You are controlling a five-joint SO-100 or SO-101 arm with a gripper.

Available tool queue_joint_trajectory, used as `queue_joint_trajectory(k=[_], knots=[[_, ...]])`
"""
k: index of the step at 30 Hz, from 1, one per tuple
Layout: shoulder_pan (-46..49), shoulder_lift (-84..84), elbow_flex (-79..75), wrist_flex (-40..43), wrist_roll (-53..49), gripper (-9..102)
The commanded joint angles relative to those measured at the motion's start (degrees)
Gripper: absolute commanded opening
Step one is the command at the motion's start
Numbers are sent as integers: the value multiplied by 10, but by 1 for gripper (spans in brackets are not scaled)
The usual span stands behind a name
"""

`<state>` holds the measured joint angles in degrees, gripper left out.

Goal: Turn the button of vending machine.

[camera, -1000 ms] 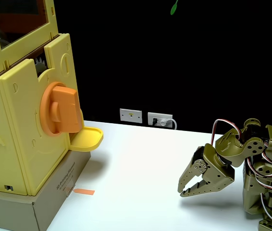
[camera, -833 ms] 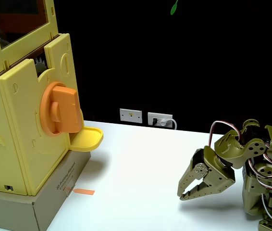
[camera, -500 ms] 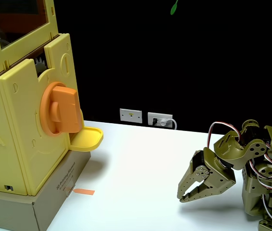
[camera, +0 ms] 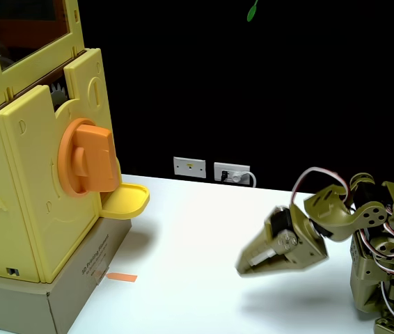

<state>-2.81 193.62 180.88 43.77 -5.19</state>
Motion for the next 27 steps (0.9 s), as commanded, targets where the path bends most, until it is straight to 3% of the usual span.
queue_joint_trajectory(k=[1, 6, 13, 15, 21, 27], knots=[[-7, -70, -89, -105, -47, 1], [0, -163, -235, -194, -171, 0], [57, -186, -335, -207, -377, 0], [55, -214, -366, -207, -407, 1], [47, -232, -351, -317, -465, 0], [38, -275, -351, -318, -514, 0]])
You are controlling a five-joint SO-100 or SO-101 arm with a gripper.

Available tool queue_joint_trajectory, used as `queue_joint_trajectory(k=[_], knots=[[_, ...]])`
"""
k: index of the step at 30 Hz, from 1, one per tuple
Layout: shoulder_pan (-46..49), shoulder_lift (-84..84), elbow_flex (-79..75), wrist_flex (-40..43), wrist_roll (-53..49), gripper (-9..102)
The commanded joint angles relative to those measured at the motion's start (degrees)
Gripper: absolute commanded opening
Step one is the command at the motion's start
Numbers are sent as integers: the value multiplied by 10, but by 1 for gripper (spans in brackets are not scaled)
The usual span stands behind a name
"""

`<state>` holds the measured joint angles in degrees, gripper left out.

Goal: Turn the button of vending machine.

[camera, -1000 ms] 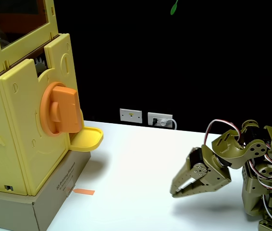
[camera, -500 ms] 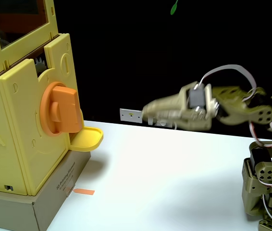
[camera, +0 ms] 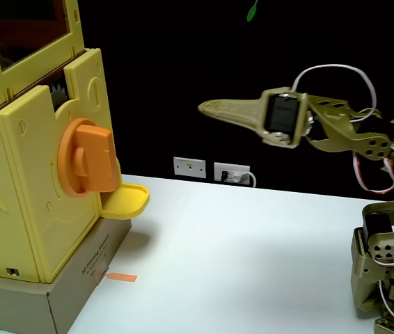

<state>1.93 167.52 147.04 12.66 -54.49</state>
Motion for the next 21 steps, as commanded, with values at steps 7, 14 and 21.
queue_joint_trajectory(k=[7, 14, 21], knots=[[-16, -139, 106, -185, -112, 0], [2, -263, 132, -332, -170, 2], [23, -408, 60, -396, -197, 16]])
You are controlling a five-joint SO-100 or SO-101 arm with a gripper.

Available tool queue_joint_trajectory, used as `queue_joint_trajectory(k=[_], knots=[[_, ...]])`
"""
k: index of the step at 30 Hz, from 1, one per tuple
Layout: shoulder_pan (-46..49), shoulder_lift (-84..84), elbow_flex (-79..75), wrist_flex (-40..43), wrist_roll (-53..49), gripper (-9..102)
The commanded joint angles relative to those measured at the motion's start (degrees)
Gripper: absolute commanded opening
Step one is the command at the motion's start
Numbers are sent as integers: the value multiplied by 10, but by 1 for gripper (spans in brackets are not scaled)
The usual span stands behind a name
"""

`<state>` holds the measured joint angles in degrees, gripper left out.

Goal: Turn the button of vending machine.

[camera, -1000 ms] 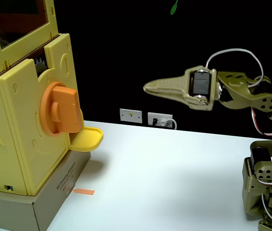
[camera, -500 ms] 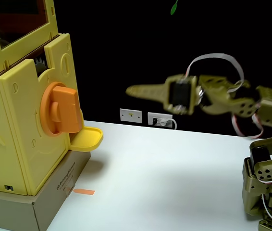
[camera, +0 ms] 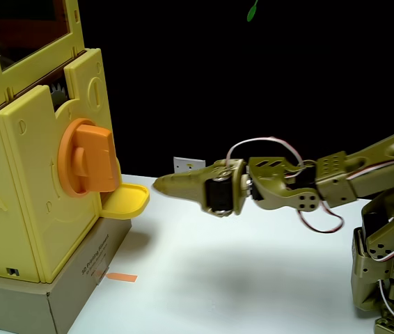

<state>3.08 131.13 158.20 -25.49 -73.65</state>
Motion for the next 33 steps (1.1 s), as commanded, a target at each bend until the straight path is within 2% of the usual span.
queue_joint_trajectory(k=[1, 4, 11, 20, 33], knots=[[15, -66, -69, -11, -6, 19], [22, -130, -122, -4, -6, 25], [40, -222, -213, -12, -3, 28], [58, -266, -278, -56, 0, 25], [40, -310, -313, -67, -8, 17]])
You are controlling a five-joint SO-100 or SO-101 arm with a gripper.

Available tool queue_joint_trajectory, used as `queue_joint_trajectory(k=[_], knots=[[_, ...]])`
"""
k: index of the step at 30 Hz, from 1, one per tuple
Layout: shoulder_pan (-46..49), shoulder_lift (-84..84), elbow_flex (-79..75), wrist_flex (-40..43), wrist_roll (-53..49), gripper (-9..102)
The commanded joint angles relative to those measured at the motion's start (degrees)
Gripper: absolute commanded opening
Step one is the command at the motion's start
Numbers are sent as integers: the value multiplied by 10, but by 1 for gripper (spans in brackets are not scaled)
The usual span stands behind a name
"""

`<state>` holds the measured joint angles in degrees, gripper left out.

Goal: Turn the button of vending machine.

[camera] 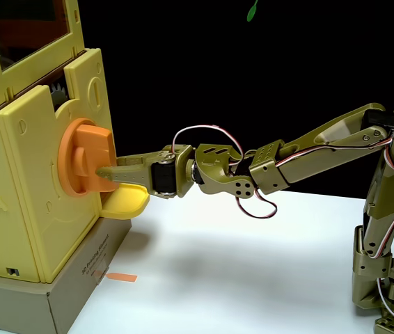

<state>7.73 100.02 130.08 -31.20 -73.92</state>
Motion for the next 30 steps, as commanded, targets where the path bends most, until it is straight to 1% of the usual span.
queue_joint_trajectory(k=[1, 10, 19, 26, 30], knots=[[-10, 0, -33, -11, -5, 17], [-21, -4, -45, -20, 4, 15], [-31, -7, -44, -21, 1, -1], [-34, -8, -43, -20, 8, -1], [-32, 3, -43, -4, 70, -1]])
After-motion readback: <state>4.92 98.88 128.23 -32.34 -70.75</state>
